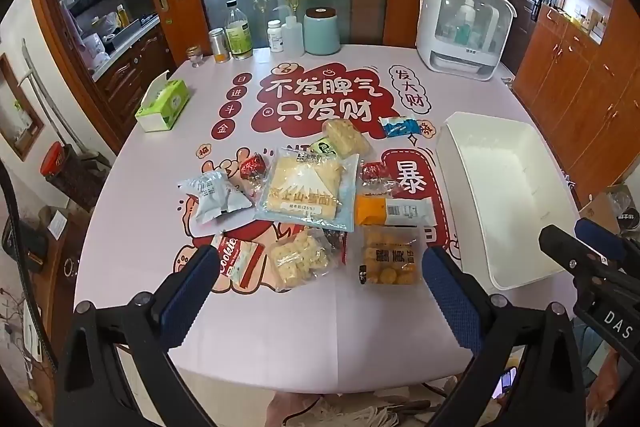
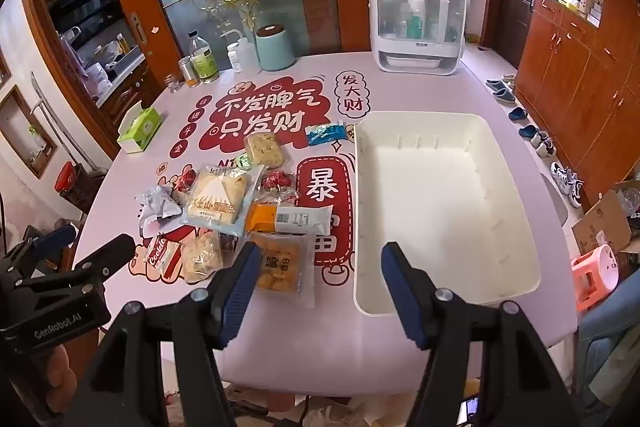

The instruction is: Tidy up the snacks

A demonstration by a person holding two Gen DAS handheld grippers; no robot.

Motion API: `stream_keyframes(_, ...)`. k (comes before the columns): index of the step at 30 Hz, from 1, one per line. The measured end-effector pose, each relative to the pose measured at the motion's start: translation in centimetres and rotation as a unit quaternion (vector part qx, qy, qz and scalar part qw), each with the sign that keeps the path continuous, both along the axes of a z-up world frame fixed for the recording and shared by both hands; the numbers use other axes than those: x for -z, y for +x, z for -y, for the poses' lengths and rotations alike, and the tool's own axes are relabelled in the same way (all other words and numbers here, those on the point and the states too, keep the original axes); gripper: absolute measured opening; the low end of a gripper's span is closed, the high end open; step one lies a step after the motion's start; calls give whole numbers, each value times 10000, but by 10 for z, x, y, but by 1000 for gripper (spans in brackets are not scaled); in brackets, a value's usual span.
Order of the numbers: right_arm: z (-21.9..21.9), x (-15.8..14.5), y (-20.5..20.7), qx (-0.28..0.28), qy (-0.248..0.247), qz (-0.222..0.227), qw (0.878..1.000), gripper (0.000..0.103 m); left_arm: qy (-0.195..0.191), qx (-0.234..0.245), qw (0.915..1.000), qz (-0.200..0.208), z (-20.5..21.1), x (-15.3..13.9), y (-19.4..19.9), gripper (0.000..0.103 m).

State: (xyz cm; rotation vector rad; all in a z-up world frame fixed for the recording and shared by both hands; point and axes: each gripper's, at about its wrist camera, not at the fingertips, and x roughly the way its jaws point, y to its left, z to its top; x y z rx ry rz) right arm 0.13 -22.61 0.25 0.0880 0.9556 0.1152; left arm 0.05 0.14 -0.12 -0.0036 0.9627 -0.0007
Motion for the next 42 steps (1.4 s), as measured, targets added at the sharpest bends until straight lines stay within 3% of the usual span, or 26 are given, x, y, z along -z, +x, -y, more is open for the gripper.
stream_keyframes(8, -7, 6, 4, 26, -255, -66, 9996, 63, 93, 135, 9999, 49, 7, -4, -1, 100)
stream_keyframes(20, -6, 4, 6, -10, 0, -34, 10000, 67, 80, 190, 9998, 19, 7, -2, 4, 100)
stream_keyframes(42, -8, 12, 12, 68, -83, -137, 9998, 67, 2, 356, 9993, 57, 12, -5, 7, 100)
